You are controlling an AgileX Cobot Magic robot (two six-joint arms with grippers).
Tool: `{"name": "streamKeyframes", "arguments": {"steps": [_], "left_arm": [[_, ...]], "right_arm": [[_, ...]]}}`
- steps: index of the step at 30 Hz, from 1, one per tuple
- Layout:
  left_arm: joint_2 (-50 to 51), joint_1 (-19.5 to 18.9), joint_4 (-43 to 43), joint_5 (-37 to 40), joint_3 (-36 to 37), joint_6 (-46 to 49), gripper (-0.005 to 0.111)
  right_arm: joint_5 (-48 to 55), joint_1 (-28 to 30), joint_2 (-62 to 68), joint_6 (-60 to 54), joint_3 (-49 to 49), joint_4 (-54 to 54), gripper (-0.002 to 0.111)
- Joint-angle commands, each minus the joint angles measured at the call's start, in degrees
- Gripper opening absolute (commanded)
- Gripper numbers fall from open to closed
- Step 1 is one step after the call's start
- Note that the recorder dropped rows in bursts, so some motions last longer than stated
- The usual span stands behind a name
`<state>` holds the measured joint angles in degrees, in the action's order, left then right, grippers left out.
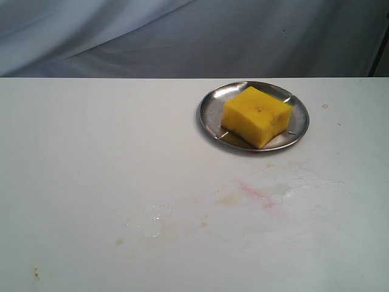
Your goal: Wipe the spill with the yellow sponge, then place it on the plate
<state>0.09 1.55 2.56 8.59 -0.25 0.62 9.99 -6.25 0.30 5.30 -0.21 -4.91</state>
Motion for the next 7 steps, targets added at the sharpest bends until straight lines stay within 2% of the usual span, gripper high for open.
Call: {"name": "streamKeyframes", "arguments": {"steps": [1, 7], "left_arm": [[-0.09, 0.05, -0.04, -0.23, 0.25, -0.15, 0.001], [-0.09, 0.05, -0.04, -0.23, 0.25, 0.02, 0.001]], "right_arm": [[-0.71, -0.08, -0.30, -0.33, 0.21, 0.01, 0.000], [-0.71, -0.08, -0.30, -0.33, 0.21, 0.01, 0.000]]}}
